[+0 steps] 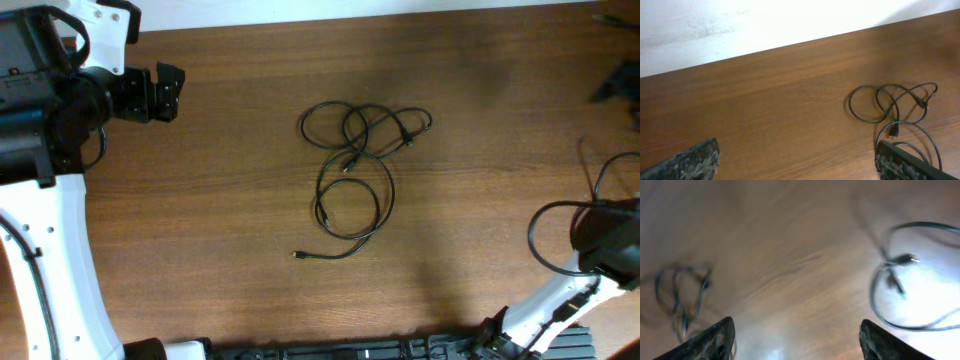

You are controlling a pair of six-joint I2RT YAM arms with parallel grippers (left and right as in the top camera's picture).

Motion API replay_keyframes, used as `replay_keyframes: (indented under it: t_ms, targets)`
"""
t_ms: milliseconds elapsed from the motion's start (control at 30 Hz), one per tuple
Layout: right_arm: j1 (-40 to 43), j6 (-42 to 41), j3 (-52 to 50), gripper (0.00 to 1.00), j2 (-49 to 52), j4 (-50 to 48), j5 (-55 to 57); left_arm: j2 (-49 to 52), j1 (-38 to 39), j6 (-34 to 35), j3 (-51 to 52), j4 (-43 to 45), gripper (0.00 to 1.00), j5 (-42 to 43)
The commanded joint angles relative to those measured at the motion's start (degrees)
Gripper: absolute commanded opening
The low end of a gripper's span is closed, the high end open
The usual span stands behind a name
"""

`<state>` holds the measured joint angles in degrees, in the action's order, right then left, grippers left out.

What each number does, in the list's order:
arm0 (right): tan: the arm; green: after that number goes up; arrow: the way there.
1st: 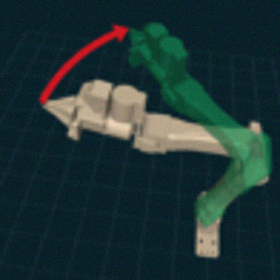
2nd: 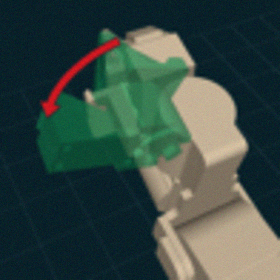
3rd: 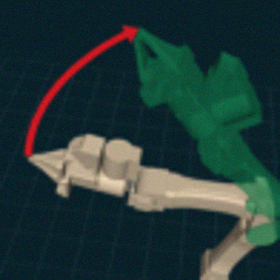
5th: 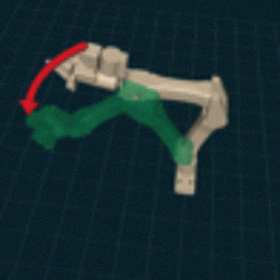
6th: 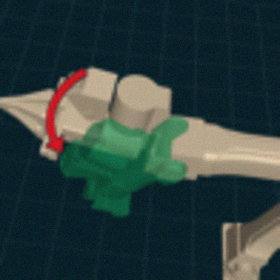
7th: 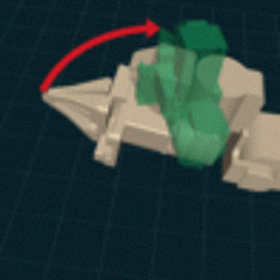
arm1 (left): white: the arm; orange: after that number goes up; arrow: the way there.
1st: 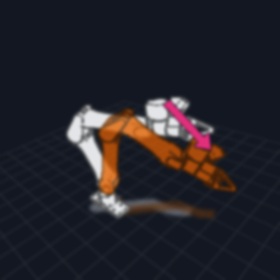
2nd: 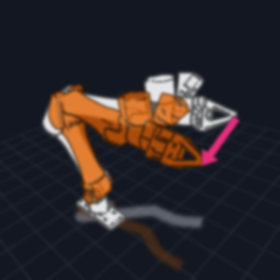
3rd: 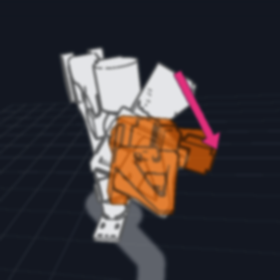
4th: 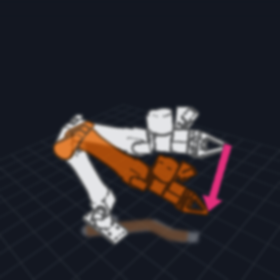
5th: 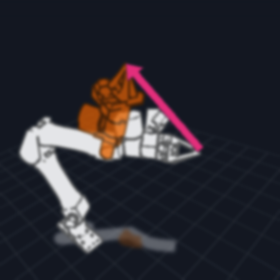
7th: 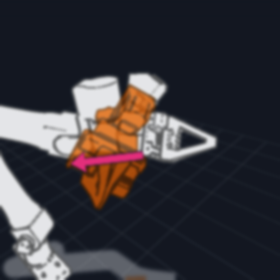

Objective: Untangle cables

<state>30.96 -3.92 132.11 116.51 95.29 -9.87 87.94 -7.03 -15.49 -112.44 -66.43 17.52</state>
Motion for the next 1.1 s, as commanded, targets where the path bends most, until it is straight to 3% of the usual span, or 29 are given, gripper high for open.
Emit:
replay_keyframes:
  t_ms: [0,167,400,733,800,833,867,933,1067]
  targets:
    - [-9.09,5.05,-2.36,0.8,-0.17,0.9,-3.48,-1.05,0.02,-0.48,-0.85,0.09,0.99,0.02]
    - [-22.88,11.72,-12.35,0.81,-0.17,-0.44,-3.5,-1.05,0.02,-0.46,-0.85,0.09,0.99,0.02]
    - [-35.39,14.78,-35.06,0.82,-0.17,-18.82,-14.43,-1.05,0.02,-0.46,-0.85,0.09,0.99,0.02]
    - [-42.25,9.42,-56.46,0.82,-0.09,-44.89,-17.64,-1.05,0.02,-0.46,-0.85,0.09,0.99,0.02]
    - [-42.25,9.44,-57.99,0.72,-0.09,-47.04,-19.65,-1.05,0.02,-0.46,-0.85,0.09,0.99,0.02]
    - [-42.25,9.42,-58.47,0.3,-0.09,-47.71,-21.0,-1.05,0.02,-0.46,-0.85,0.09,0.99,0.02]
    - [-42.25,9.03,-58.55,0.04,-0.09,-47.65,-23.87,-1.05,0.02,-0.46,-0.85,0.09,0.99,0.02]
    - [-42.14,4.96,-58.12,0.04,-0.33,-47.65,-24.17,-1.05,0.02,-0.46,-0.85,0.09,0.99,0.02]
    - [-42.21,4.94,-54.03,0.04,-6.64,-42.91,-24.17,-1.05,0.02,-0.46,-0.85,0.09,0.99,0.02]
